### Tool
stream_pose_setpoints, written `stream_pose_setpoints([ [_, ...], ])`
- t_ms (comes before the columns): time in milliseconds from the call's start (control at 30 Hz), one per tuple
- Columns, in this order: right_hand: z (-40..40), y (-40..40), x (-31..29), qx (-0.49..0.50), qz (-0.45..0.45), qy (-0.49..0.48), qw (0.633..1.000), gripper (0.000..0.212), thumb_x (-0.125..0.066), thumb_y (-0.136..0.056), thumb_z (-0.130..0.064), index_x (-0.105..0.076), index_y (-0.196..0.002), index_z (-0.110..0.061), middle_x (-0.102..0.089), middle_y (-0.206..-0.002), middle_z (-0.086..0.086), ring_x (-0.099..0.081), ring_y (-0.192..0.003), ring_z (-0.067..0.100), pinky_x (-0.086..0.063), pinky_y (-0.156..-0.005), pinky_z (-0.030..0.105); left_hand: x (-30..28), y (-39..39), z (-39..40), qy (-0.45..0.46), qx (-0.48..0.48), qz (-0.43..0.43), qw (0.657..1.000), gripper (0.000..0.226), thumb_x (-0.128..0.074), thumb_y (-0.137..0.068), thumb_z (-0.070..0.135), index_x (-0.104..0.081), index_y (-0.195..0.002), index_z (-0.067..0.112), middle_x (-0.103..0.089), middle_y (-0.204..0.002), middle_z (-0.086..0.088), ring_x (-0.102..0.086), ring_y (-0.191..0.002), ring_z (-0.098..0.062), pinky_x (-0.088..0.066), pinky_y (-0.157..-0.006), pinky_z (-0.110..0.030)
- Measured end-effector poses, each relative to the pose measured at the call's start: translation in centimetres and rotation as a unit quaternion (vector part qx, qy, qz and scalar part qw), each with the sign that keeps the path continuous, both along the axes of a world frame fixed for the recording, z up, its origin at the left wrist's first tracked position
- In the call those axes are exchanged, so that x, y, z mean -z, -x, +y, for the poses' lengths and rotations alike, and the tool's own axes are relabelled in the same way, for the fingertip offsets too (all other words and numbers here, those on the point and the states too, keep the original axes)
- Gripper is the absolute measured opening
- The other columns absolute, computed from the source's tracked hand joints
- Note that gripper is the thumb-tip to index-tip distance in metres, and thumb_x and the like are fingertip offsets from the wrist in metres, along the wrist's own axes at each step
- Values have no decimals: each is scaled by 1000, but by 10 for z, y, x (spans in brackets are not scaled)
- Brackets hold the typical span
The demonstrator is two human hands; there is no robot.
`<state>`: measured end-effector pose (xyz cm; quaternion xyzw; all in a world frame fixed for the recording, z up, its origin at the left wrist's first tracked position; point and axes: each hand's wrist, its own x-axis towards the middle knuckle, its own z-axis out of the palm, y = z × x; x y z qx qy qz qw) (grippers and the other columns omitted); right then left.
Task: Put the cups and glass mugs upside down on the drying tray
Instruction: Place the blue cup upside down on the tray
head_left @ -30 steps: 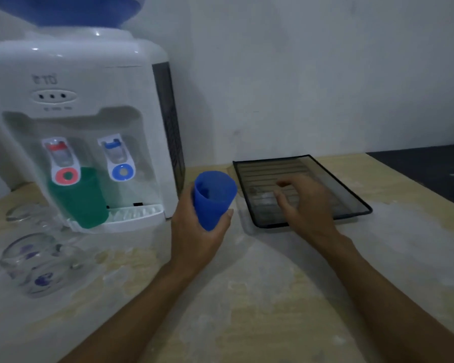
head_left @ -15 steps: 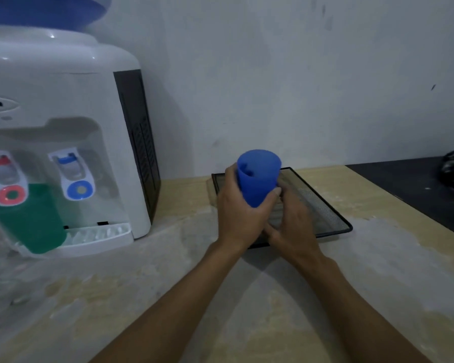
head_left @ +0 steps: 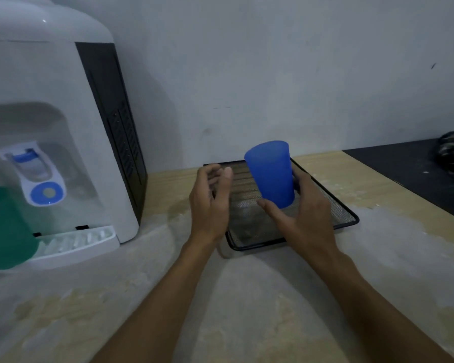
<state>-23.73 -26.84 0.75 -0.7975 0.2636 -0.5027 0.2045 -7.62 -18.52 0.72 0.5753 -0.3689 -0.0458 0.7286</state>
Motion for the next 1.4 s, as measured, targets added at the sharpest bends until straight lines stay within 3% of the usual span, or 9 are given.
stream_pose_setpoints([
  [133,-2,1,-3,19,0,6,1000,76,-87,-82,-43,-54,-143,-14,-65,-130,1,-64,-113,16,-58,-94,37,17,-19,-1,-76,-46,62,994,50,-65,-88,59,-65,-115,17,-68,-121,-2,-65,-114,-18,-54,-102,-43],
  [267,-5,3,-5,30,-27,-45,998,76,-85,-82,-50,-53,-145,-21,-65,-130,-2,-66,-112,12,-58,-90,25,27,-29,-8,-194,-86,3,977,39,-69,-92,52,-57,-116,23,-55,-120,5,-58,-112,-18,-48,-95,-33],
  [433,-6,11,-10,29,-103,-184,977,81,-75,-79,-70,-53,-144,-28,-70,-119,-5,-75,-101,17,-64,-89,47,30,-26,-9,-240,-77,-40,967,49,-68,-90,54,-55,-126,24,-49,-121,8,-55,-113,-18,-47,-98,-37],
  [600,-11,10,-20,31,-177,-227,957,76,-78,-78,-62,-59,-139,-23,-69,-110,-12,-77,-93,12,-66,-88,38,30,-29,-9,-239,-74,-34,967,51,-68,-91,52,-56,-130,21,-56,-129,2,-55,-119,-21,-48,-103,-43],
  [700,-24,7,-23,42,-182,-234,954,64,-87,-78,-48,-61,-133,-27,-66,-115,-8,-76,-97,18,-65,-89,41,31,-27,-10,-240,-66,-30,968,51,-66,-92,51,-55,-132,21,-57,-130,2,-54,-123,-20,-47,-105,-43],
  [800,-47,-9,-34,65,-147,-206,965,63,-92,-73,-43,-61,-127,-31,-66,-121,-2,-73,-100,22,-63,-88,41,29,-31,-14,-233,-72,-17,970,50,-65,-93,51,-56,-131,21,-59,-129,3,-54,-122,-20,-46,-105,-42],
  [933,-85,-38,-55,68,-96,-182,976,68,-93,-65,-45,-61,-123,-31,-64,-121,-4,-68,-103,16,-57,-80,28,27,-36,-18,-223,-85,2,971,45,-63,-94,50,-58,-129,21,-62,-126,3,-57,-118,-19,-49,-102,-43],
  [1167,-151,-91,-68,105,77,-155,979,74,-97,-70,-29,-61,-134,-15,-59,-127,4,-58,-109,19,-41,-68,13,29,-40,-25,-238,-94,-6,967,46,-61,-94,53,-57,-129,23,-63,-125,5,-59,-115,-19,-49,-104,-47],
  [1400,-167,-128,-64,125,251,-113,953,84,-94,-74,-29,-56,-145,-7,-57,-144,18,-56,-131,34,-49,-103,43,27,-41,-26,-232,-104,-3,967,45,-61,-95,51,-59,-129,23,-65,-124,6,-60,-113,-17,-49,-103,-45],
])
